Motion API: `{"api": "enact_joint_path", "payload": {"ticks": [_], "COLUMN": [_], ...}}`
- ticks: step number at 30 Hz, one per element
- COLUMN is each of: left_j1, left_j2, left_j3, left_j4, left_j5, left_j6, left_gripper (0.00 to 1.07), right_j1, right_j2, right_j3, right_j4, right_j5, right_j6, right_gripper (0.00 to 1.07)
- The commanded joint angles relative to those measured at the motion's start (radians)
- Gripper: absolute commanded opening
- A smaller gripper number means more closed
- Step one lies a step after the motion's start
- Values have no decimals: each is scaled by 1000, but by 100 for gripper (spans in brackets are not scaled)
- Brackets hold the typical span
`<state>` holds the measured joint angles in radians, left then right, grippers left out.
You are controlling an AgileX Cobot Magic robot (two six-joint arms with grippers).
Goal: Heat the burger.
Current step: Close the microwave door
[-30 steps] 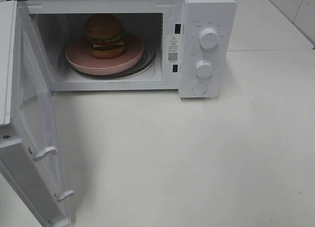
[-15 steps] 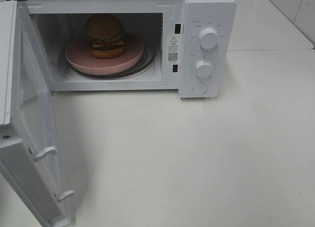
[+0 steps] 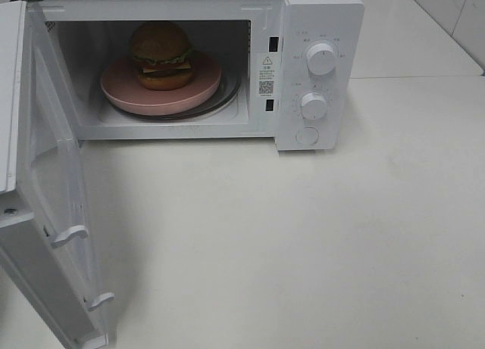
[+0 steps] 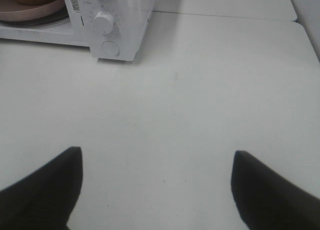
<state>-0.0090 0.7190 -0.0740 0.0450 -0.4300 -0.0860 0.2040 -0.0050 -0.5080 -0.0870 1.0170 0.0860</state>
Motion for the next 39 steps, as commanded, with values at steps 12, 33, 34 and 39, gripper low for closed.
{"api": "enact_joint_path", "payload": {"ticks": [12, 33, 34, 39], "left_j1": [1, 1, 1, -9], "left_j2": [429, 828, 828, 882], "left_j3": [2, -116, -116, -163], "left_j4": [311, 511, 511, 509], "left_j5": [-426, -761, -761, -742], "left_j6": [-201, -212, -212, -212], "left_gripper": [0, 0, 0, 0], "right_j1": [-8, -8, -8, -8], "right_j2": [-25, -25, -25, -25], "right_j3": [4, 4, 4, 4], "right_j4": [-6, -6, -6, -6], "right_j5": [-12, -12, -12, -12], "right_j6": [12, 12, 12, 12], "right_gripper": [76, 76, 76, 76]}}
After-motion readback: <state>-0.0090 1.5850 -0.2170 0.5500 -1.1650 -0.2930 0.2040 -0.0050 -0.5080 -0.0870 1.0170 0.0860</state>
